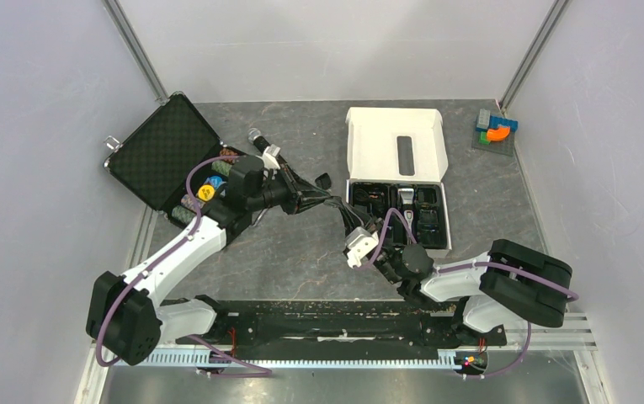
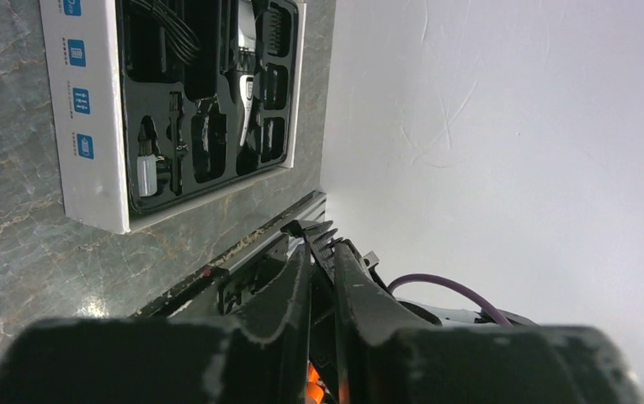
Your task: Sort the hair-cutting tools
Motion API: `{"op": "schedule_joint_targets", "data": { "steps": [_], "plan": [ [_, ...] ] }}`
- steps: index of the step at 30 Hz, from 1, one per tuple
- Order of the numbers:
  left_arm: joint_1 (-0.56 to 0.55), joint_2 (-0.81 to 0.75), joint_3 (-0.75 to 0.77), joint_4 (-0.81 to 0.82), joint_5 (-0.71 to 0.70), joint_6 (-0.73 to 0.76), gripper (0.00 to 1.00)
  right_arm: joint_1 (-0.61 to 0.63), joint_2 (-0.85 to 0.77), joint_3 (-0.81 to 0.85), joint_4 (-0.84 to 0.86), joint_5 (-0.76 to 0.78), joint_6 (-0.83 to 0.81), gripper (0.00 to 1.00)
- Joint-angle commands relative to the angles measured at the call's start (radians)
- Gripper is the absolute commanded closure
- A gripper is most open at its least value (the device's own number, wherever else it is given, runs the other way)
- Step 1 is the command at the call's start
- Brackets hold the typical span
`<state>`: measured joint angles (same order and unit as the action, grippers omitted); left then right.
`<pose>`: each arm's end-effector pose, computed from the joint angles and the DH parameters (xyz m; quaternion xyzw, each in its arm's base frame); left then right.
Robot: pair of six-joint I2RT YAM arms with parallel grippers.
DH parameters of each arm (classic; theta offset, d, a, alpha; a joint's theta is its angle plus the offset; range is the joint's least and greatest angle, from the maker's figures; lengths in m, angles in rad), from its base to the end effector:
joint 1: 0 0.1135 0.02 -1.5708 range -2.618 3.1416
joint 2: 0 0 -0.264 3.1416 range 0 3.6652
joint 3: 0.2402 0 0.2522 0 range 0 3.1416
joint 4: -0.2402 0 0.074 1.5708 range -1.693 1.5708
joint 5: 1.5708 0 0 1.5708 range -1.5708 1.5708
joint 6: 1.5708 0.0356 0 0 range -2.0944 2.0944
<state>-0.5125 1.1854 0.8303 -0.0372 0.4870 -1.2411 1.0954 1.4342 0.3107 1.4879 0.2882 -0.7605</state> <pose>0.2260 -0.1463 0.2889 -0.1623 0.8016 -0.5428 0.1909 0.1212 0.2133 0.2187 -0.3784 0.4312 0.0555 0.8172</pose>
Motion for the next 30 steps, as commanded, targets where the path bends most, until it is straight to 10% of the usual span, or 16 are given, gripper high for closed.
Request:
{"op": "schedule_joint_targets", "data": {
  "steps": [1, 5, 19, 30],
  "plan": [
    [0.0, 0.002, -0.009, 0.086, 0.046, -0.056, 0.85, 0.0, -0.005, -0.001, 0.425, -0.023, 0.001, 1.0],
    [-0.001, 0.001, -0.013, 0.11, 0.05, -0.065, 0.98, 0.0, -0.009, -0.012, 0.424, -0.024, 0.005, 0.97],
    [0.002, -0.038, -0.029, 0.2, 0.005, 0.006, 0.98, -0.004, -0.238, -0.029, -0.092, -0.026, 0.24, 0.38],
    [0.002, -0.067, -0.104, 0.341, -0.029, 0.016, 0.98, -0.181, -0.443, 0.243, -0.904, -0.205, 0.842, 0.31]
  ]
}}
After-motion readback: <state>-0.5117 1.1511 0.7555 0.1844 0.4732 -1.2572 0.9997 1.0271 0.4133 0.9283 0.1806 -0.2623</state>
